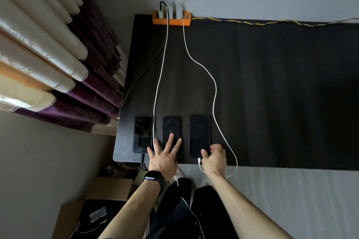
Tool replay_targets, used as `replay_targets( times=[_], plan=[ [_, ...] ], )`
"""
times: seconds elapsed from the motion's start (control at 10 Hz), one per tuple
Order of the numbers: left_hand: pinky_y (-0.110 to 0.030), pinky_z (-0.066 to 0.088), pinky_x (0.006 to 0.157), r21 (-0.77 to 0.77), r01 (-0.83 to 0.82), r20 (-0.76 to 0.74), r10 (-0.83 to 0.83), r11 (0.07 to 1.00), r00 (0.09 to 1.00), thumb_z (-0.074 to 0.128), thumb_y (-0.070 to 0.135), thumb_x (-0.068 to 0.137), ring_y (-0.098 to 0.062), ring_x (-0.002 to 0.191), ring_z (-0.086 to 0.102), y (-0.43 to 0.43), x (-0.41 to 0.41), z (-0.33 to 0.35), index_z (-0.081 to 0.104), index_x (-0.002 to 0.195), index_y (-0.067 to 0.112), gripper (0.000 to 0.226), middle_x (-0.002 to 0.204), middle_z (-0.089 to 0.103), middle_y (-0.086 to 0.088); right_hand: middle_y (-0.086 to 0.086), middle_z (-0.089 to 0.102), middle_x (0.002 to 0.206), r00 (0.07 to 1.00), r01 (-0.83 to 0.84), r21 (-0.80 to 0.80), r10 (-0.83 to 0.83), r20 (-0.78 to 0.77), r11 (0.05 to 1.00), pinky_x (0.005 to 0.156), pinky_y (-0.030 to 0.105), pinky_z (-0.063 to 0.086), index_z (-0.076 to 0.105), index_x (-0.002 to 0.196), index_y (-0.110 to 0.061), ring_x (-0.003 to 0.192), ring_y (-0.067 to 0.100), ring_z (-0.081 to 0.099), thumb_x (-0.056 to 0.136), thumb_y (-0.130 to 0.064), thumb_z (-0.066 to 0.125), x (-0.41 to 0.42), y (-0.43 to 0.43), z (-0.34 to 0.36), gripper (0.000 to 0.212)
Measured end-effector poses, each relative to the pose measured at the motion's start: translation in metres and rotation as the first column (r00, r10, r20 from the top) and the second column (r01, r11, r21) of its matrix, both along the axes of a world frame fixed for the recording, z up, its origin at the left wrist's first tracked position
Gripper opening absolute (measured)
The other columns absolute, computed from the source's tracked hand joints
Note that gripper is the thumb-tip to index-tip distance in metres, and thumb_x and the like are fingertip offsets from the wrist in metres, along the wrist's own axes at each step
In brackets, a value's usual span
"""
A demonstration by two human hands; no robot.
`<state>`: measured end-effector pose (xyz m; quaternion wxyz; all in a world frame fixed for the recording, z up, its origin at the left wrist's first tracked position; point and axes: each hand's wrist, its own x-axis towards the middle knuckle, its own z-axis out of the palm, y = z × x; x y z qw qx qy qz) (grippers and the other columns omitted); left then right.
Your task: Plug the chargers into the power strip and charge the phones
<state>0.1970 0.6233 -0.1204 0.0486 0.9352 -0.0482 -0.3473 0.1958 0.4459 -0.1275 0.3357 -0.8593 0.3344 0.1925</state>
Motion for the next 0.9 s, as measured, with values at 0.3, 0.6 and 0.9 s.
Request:
replay_targets(
  times=[0.3, 0.6, 0.9],
  plan=[
    [-0.067, 0.007, 0.116, 0.038, 0.002, 0.001, -0.002, 0.999, 1.000, 0.046, 0.044, 0.096, -0.049, 0.147, -0.006, -0.005, -0.002, 0.002, -0.016, 0.153, 0.042, 0.084, 0.161, -0.028, 0.009, 0.008, 0.056, 0.117, 0.996, -0.092, 0.006, 0.092, -0.018, 0.996, 0.078, 0.036, 0.050, 0.052, 0.115, -0.015, 0.094, 0.025, 0.062, 0.093, -0.034, 0.065, 0.001, -0.009, 0.000, 0.032],
    [-0.062, 0.001, 0.118, 0.072, -0.025, 0.055, 0.021, 0.997, 0.998, 0.044, 0.033, 0.094, -0.026, 0.153, -0.006, -0.028, 0.012, 0.017, 0.014, 0.157, 0.029, 0.069, 0.166, 0.003, -0.004, 0.000, 0.063, 0.118, 0.876, -0.456, 0.103, 0.466, -0.125, 0.884, 0.088, 0.032, 0.051, 0.058, 0.120, -0.022, 0.104, 0.021, 0.063, 0.094, -0.038, 0.058, 0.018, -0.065, 0.017, 0.030],
    [-0.046, 0.030, 0.113, -0.168, -0.173, 0.257, 0.213, 0.970, 0.943, 0.055, 0.037, 0.087, -0.029, 0.140, 0.034, -0.146, -0.001, 0.021, 0.047, 0.140, 0.021, 0.056, 0.145, 0.045, -0.004, -0.002, 0.065, 0.115, 0.786, -0.614, 0.034, 0.614, -0.066, 0.789, 0.089, 0.029, 0.052, 0.066, 0.116, -0.027, 0.104, 0.015, 0.064, 0.095, -0.035, 0.057, -0.015, -0.205, 0.037, 0.024]
  ],
)
